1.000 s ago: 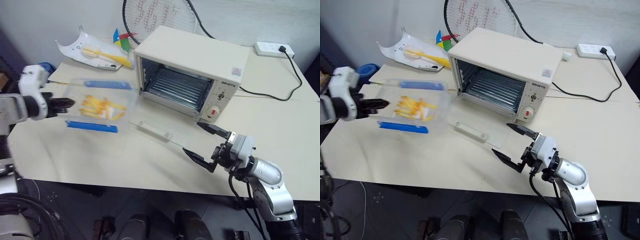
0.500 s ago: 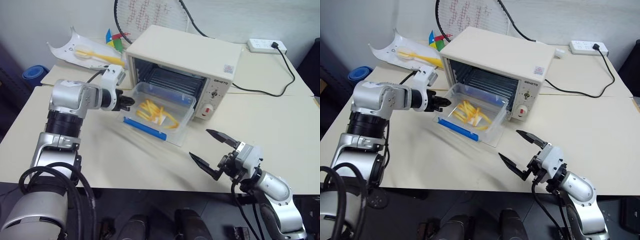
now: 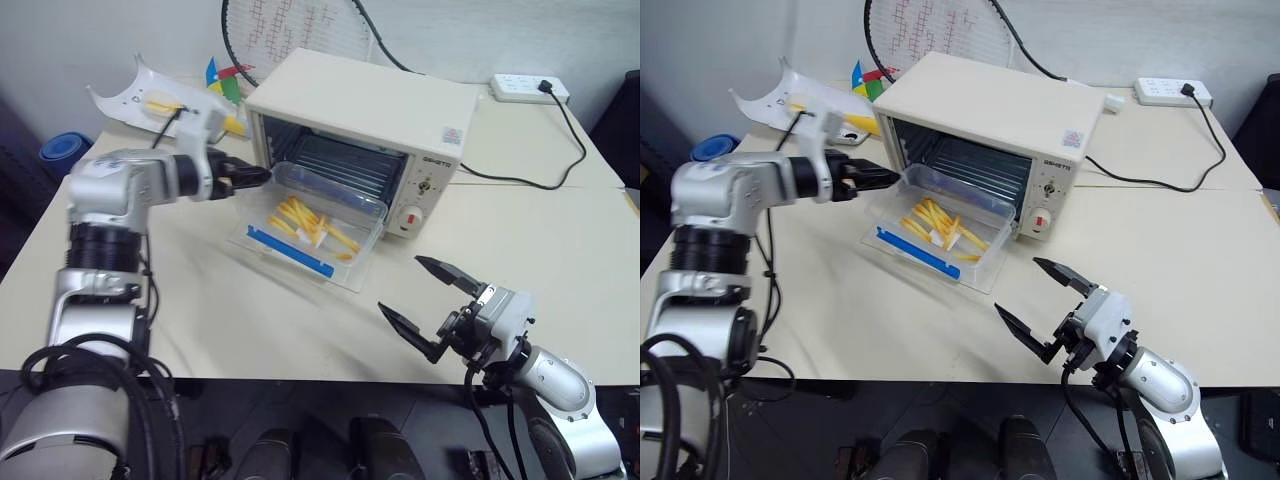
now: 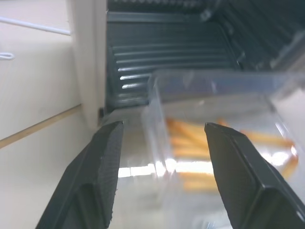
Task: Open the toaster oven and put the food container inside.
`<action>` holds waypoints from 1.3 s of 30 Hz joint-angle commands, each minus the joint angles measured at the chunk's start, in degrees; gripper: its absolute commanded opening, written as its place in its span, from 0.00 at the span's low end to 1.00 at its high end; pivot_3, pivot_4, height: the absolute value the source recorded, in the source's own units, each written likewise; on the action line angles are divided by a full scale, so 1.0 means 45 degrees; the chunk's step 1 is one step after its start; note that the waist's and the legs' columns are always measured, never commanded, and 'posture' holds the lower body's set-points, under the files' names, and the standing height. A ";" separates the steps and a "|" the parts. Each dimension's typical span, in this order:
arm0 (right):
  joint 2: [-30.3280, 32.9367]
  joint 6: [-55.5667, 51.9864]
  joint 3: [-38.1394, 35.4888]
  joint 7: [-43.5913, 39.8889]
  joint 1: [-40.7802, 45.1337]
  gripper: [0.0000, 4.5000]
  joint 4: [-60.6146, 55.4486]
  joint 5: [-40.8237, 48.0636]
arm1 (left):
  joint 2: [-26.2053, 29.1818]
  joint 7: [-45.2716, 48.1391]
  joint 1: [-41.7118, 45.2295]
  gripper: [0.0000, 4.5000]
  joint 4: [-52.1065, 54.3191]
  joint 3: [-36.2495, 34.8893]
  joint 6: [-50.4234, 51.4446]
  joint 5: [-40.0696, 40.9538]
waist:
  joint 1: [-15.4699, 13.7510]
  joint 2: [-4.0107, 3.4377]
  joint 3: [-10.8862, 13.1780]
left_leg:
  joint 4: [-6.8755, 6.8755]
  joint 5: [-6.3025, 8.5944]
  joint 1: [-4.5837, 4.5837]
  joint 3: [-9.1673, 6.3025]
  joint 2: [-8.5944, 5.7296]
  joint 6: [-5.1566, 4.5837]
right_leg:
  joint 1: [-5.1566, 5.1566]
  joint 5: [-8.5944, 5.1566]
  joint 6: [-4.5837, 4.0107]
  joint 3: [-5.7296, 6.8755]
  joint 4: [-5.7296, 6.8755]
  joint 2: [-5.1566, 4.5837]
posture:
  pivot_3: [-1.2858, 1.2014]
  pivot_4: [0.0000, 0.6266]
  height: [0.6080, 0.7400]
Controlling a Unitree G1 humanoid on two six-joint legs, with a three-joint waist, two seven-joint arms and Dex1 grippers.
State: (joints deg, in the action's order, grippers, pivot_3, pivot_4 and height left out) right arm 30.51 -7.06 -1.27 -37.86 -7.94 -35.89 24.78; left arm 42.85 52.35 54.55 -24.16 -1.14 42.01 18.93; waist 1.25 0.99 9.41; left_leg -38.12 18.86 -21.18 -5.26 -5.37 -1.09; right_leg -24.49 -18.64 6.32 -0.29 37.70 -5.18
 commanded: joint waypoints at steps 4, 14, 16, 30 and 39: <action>0.0333 -0.2186 0.1533 0.0317 0.0876 0.51 -0.0508 -0.0470 | 0.0982 0.4402 -0.2671 0.26 -0.0068 -0.0262 -0.6100 -0.0122 | -0.0150 0.0000 0.0000 | -0.0013 0.0002 -0.0011 -0.0019 -0.0007 0.0001 | 0.0007 0.0000 -0.0005 0.0009 -0.0029 -0.0005 | 0.52 0.24 1.00; -0.1318 -0.2846 0.3318 0.1568 0.3944 0.01 0.2330 -0.2814 | -0.1826 0.3471 -0.4182 0.00 0.0466 0.0195 -0.7780 -0.0367 | -0.0530 0.0008 -0.0004 | -0.0084 0.0014 -0.0054 -0.0059 -0.0050 -0.0030 | 0.0003 0.0001 -0.0006 0.0032 -0.0016 -0.0031 | 0.52 0.24 1.00; -0.1556 -0.2805 0.3156 0.1752 0.4586 0.01 0.2859 -0.3048 | -0.2380 0.2636 -0.3958 0.00 0.0350 0.0010 -0.7690 -0.0348 | -0.0507 0.0009 -0.0005 | -0.0085 0.0016 -0.0054 -0.0059 -0.0051 -0.0029 | -0.0004 0.0001 -0.0006 0.0035 -0.0003 -0.0031 | 0.52 0.24 1.00; -0.2835 -0.0359 0.2080 0.2986 0.7831 0.01 0.8016 -0.4371 | -0.5189 -0.2168 -0.2171 0.00 -0.2139 -0.1029 -0.9147 -0.0856 | -0.0198 0.0010 -0.0005 | -0.0109 0.0016 -0.0053 -0.0061 -0.0051 -0.0026 | -0.0007 0.0001 -0.0006 0.0051 0.0020 -0.0029 | 0.52 0.24 1.00; -0.3999 0.0435 0.1606 0.3741 0.8933 0.01 0.9642 -0.4339 | -0.5999 -0.3749 -0.0956 0.00 -0.4595 -0.1355 -1.0859 -0.1250 | 0.0077 0.0009 -0.0006 | -0.0122 0.0015 -0.0054 -0.0061 -0.0054 -0.0024 | -0.0008 0.0001 -0.0006 0.0055 0.0035 -0.0032 | 0.52 0.24 1.00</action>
State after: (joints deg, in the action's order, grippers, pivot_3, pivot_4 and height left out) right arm 12.97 -6.17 7.91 -21.26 31.33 8.67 4.08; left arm 15.84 36.26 48.77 -44.39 -6.03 -4.55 13.41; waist 1.60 1.03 9.38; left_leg -38.66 18.93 -21.43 -5.53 -5.61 -1.20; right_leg -24.54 -18.63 6.29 -0.04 37.89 -5.32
